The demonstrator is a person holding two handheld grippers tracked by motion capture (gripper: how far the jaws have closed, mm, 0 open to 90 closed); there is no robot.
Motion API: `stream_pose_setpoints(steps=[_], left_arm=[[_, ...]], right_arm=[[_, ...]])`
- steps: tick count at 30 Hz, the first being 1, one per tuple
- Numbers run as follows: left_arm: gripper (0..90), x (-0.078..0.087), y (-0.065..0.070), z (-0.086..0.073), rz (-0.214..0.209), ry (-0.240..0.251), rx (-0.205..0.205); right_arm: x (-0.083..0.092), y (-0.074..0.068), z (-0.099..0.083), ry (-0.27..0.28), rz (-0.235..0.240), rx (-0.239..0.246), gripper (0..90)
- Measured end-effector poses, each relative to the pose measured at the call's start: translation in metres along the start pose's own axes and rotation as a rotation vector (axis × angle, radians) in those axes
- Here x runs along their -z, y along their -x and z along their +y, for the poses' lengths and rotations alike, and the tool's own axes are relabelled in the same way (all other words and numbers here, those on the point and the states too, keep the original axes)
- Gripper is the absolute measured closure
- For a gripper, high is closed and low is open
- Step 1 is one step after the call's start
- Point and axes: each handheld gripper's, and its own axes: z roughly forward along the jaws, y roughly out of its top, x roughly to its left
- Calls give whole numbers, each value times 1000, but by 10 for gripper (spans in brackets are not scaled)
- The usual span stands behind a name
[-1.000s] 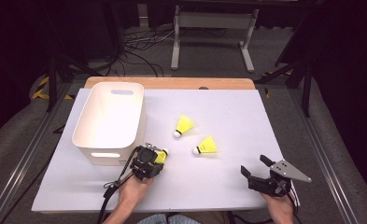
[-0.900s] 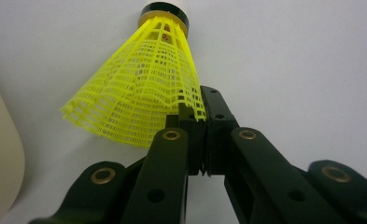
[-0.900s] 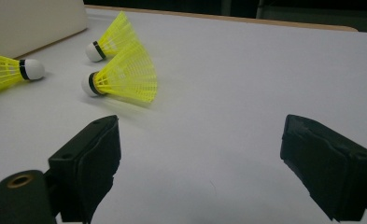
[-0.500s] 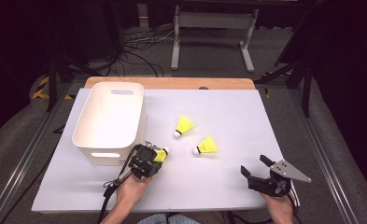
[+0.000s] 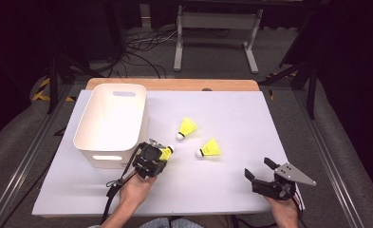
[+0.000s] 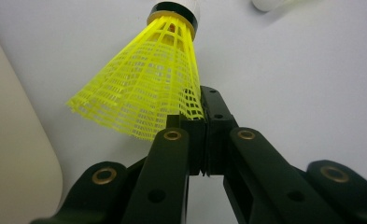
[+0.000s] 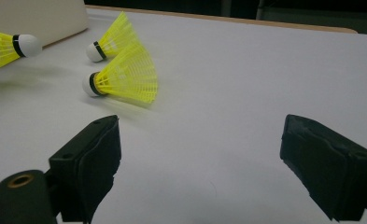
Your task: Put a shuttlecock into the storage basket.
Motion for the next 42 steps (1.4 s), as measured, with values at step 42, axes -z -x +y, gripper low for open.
stream_pose_setpoints(steps=[42], left_arm=[[889,40,3,28,-25,-1,-43]], right_arm=[[-1,0,0,-8,4,1,131]])
